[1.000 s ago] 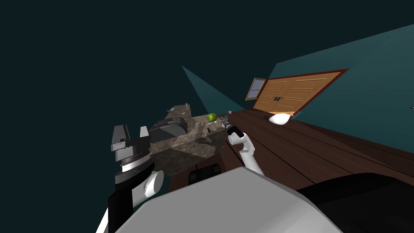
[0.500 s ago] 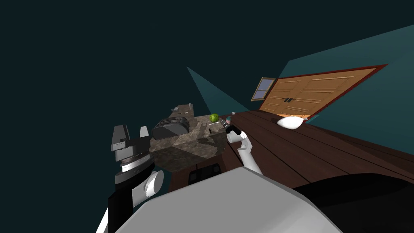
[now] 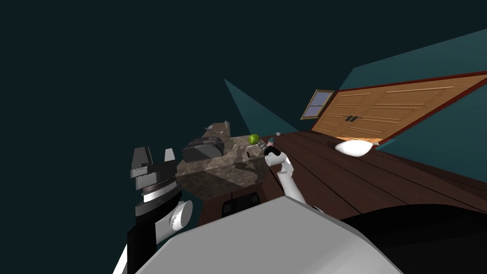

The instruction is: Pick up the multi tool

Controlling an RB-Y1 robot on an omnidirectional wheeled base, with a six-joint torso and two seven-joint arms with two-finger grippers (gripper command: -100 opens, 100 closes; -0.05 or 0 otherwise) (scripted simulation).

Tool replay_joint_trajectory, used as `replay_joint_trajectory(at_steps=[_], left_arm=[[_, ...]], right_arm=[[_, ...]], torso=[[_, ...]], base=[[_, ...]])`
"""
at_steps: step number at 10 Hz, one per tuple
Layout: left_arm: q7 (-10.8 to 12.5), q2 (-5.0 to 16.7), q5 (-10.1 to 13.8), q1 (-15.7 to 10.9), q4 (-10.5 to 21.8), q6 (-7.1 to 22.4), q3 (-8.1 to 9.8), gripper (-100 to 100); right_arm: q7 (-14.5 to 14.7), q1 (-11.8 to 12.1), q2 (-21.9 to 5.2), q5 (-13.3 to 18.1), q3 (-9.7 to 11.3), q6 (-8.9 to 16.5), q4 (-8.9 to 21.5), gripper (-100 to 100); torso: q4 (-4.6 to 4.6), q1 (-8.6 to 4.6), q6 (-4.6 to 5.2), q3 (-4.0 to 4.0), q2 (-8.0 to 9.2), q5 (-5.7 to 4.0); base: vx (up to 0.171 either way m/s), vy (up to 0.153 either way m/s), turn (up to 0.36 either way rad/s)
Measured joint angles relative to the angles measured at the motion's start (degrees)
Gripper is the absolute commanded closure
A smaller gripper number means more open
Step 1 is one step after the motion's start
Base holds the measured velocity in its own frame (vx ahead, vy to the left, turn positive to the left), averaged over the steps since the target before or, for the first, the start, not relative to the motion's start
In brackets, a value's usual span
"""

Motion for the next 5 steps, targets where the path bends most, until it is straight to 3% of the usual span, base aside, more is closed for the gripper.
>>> replay_joint_trajectory(at_steps=[1, 2, 5], left_arm=[[0.0, 0.0, 0.0, 0.0, 0.0, 0.0, 0.01, 0], [0.0, 0.0, 0.0, 0.0, 0.0, 0.0, 0.01, 0], [0.0, 0.0, 0.0, 0.0, 0.0, 0.0, 0.0, 0]], right_arm=[[0.7, -0.7, -0.2, -0.2, 0.0, 1.8, 0.6, -100], [1.0, -0.6, -0.1, -0.2, 0.2, 2.8, 0.6, -100], [3.6, -3.0, 0.2, 0.1, 1.1, 8.0, 2.4, -100]], torso=[[-0.01, -0.03, 0.05, -0.02, -0.02, -0.01], [0.0, 0.01, 0.07, 0.01, 0.03, -0.01], [0.0, -0.12, 0.0, 0.01, 0.02, -0.03]], base=[[0.012, -0.032, -0.011], [0.007, -0.058, 0.275], [0.015, -0.072, 0.147]])
